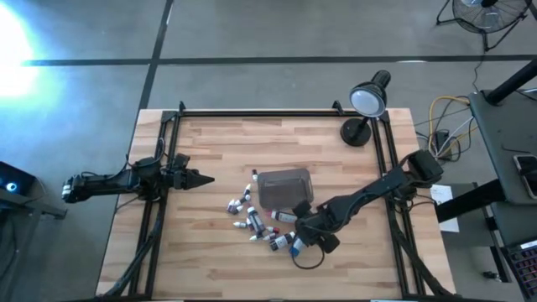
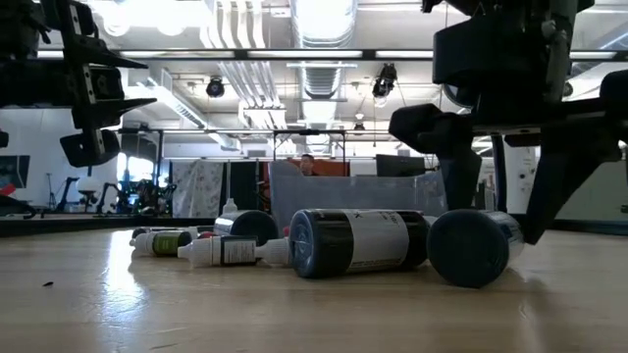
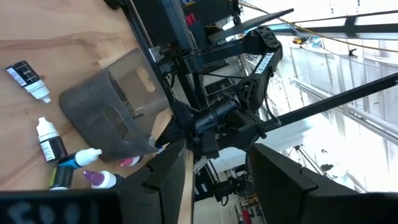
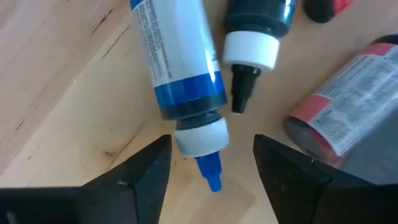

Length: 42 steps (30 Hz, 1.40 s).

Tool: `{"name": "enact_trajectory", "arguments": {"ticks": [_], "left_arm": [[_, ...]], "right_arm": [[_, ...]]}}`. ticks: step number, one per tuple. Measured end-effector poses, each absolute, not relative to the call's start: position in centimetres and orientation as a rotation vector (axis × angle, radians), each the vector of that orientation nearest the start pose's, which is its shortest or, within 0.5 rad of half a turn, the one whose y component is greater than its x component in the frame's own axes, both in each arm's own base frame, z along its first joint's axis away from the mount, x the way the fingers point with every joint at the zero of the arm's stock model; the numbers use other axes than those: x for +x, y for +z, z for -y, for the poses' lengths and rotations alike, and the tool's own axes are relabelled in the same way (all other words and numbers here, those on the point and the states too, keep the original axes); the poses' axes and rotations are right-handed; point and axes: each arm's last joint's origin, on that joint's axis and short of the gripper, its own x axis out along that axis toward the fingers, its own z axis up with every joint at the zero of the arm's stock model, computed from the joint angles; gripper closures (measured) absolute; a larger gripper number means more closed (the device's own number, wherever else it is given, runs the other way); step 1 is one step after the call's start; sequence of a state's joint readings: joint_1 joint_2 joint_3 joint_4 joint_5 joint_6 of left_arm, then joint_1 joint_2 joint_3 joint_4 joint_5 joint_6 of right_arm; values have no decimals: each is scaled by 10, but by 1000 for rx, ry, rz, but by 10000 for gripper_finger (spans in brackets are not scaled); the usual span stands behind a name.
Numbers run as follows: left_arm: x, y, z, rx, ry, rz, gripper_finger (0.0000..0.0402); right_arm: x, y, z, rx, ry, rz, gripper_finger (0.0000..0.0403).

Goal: Pick & Place food coloring
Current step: Put the big blue food coloring bottle into the black transparent bin

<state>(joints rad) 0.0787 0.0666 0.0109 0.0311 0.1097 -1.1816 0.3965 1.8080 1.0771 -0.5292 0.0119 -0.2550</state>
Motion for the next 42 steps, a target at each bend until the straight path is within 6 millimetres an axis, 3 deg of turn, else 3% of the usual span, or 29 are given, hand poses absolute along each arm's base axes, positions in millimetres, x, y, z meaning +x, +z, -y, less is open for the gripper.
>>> {"name": "enact_trajectory", "arguments": {"ticks": [12,25,31,38,42], "left_arm": [[101,165,-5,-1184,-9,-46,250],[102,164,-5,-1185,-2,-56,250],[102,163,-5,-1185,-2,-57,250],[102,163,-6,-1185,21,-45,250],[102,163,-7,-1184,63,-20,250]], "right_arm": [[318,140,-134,-434,514,-1205,225],[311,143,-131,-419,485,-1325,282],[313,166,-130,-341,318,-1366,297],[295,217,-131,-225,137,-1347,297],[288,251,-119,-77,-83,-1263,297]]}}
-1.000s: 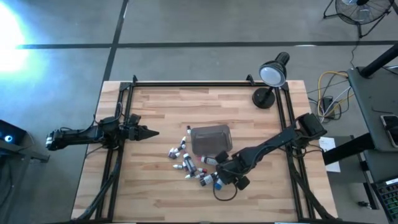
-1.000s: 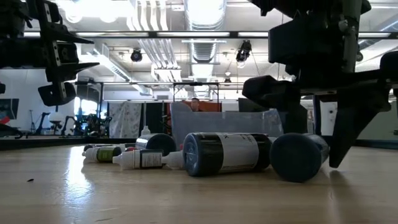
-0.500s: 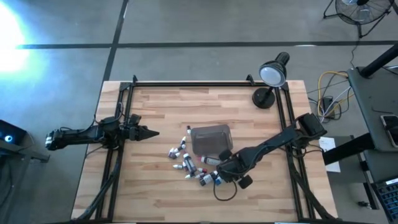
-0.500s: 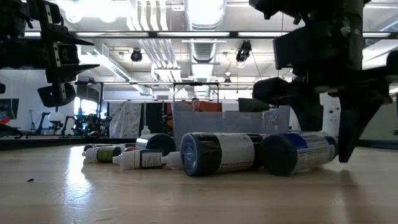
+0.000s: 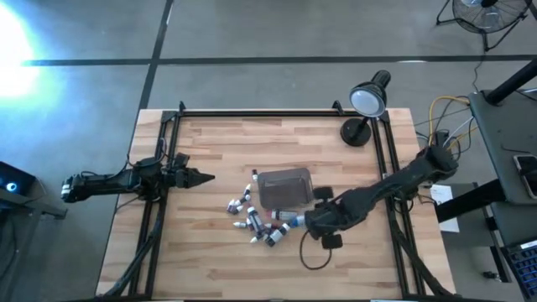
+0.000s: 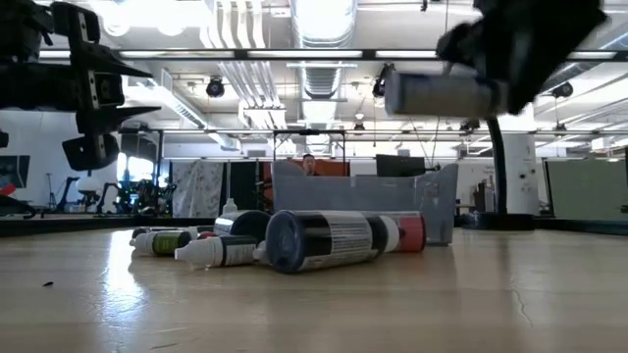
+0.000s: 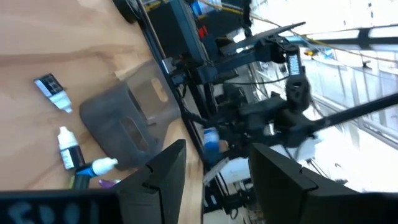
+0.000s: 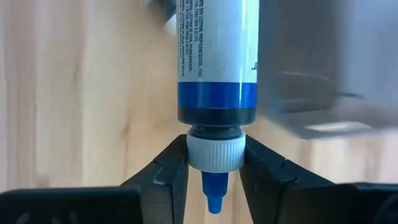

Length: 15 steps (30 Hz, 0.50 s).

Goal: Pick & Place food coloring
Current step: Put the big blue food coloring bottle into the black transparent bin

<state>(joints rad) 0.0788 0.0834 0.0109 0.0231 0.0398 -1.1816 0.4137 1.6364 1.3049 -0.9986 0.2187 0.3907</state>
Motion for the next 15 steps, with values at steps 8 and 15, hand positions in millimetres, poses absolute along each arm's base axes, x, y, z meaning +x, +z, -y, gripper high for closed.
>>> {"name": "enact_trajectory", "arguments": {"ticks": [8,15], "left_arm": [[102,163,-7,-1210,77,-11,250],[102,163,-7,-1213,77,-9,250]], "right_arm": [[317,271,-43,384,-433,-1068,286],[326,261,-11,444,-337,-1127,266]]}}
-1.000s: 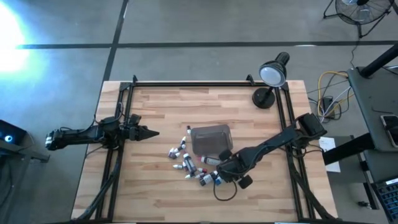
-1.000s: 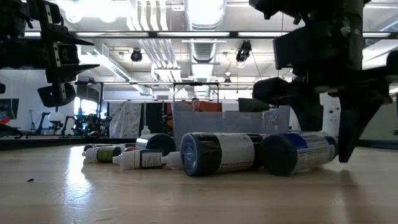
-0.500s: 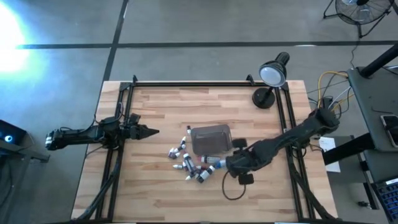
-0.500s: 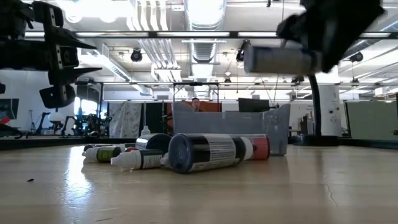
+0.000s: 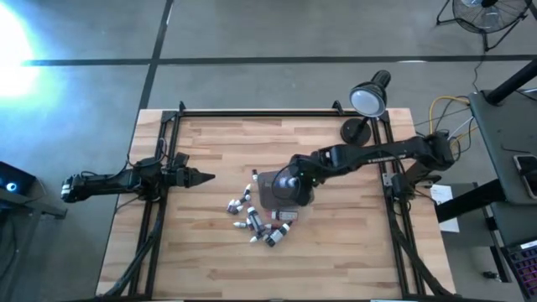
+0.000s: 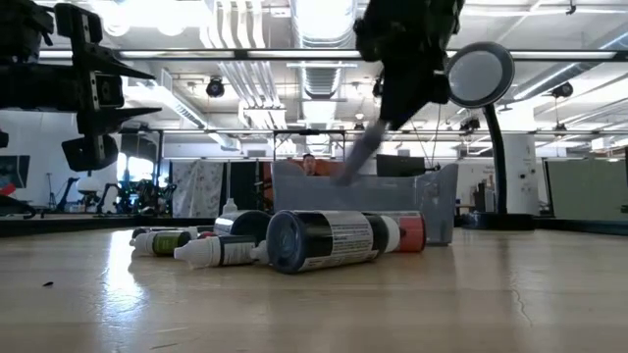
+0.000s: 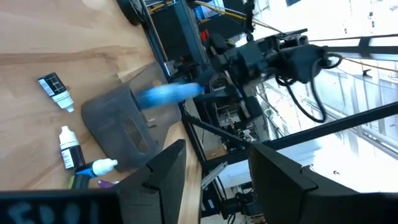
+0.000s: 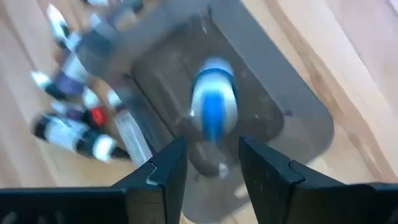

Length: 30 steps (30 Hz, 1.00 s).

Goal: Pick & Place food coloring
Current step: Put the big blue food coloring bottle into the black transparent bin

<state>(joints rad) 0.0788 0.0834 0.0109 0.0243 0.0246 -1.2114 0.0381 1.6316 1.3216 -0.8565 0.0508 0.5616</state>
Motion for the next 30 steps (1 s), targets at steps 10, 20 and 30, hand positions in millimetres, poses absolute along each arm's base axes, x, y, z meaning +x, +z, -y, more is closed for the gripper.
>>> {"name": "enact_trajectory", "arguments": {"ticks": [10,20,30], "left_arm": [[102,163,-8,-1214,106,6,250],[102,163,-9,-1264,120,23,250],[103,162,-9,-1280,128,20,250]], "right_arm": [[316,253,-16,396,-304,-1239,260],[356,242,-18,28,-32,-1112,215],[418,196,-13,-225,-25,-1184,154]]}}
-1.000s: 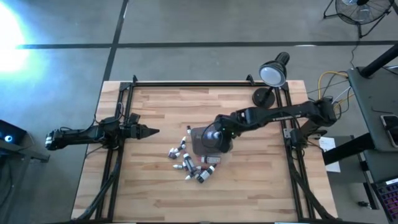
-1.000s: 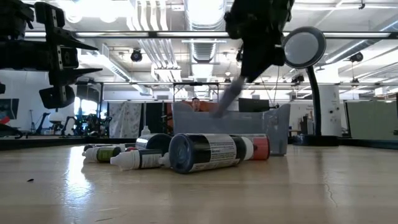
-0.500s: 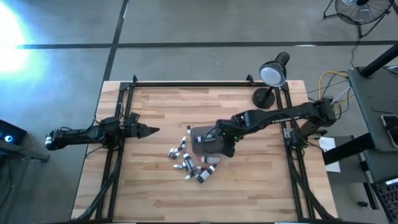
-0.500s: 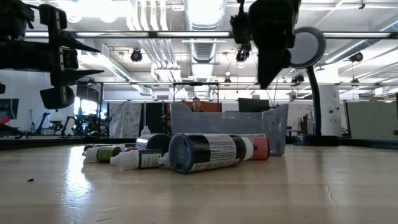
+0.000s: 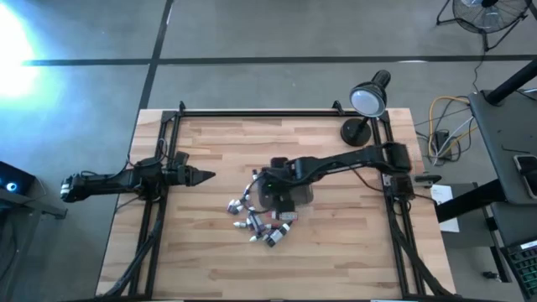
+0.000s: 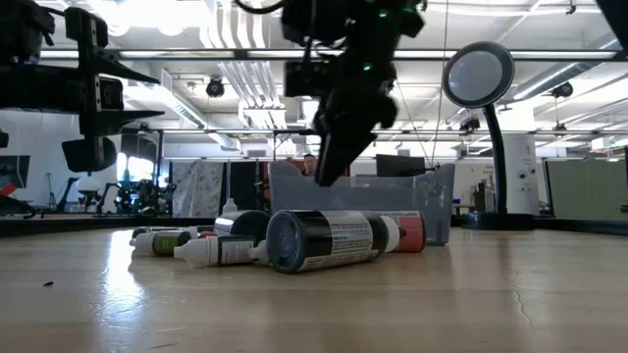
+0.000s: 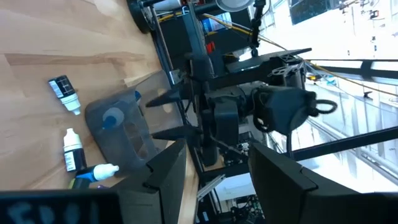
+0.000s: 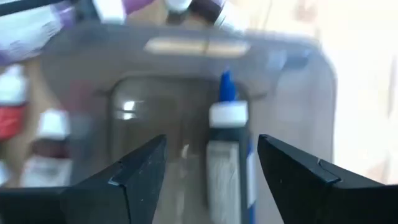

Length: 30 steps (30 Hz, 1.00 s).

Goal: Pick & Place food coloring
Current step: Put the big blue food coloring bottle into the black transparent bin

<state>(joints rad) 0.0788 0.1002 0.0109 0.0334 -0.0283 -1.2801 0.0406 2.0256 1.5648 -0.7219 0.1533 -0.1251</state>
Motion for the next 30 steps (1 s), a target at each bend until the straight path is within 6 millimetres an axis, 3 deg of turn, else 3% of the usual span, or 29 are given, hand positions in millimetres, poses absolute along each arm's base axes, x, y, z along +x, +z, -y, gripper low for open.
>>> {"name": "enact_trajectory", "arguments": {"ticks": [4,10,21,25,30], "left_arm": [[103,162,-9,-1281,128,20,250],[103,162,-9,-1281,133,14,250],[103,162,-9,-1280,133,12,250],[103,161,-9,-1277,133,11,250],[103,161,-9,-1273,134,10,250]], "right_arm": [[434,186,-10,-279,-1,-1197,150],[441,169,-9,-270,-2,-1225,166],[436,159,-5,-126,-13,-1294,186],[432,159,-12,-68,64,-1324,191],[429,178,-16,-260,104,-1279,193]]}}
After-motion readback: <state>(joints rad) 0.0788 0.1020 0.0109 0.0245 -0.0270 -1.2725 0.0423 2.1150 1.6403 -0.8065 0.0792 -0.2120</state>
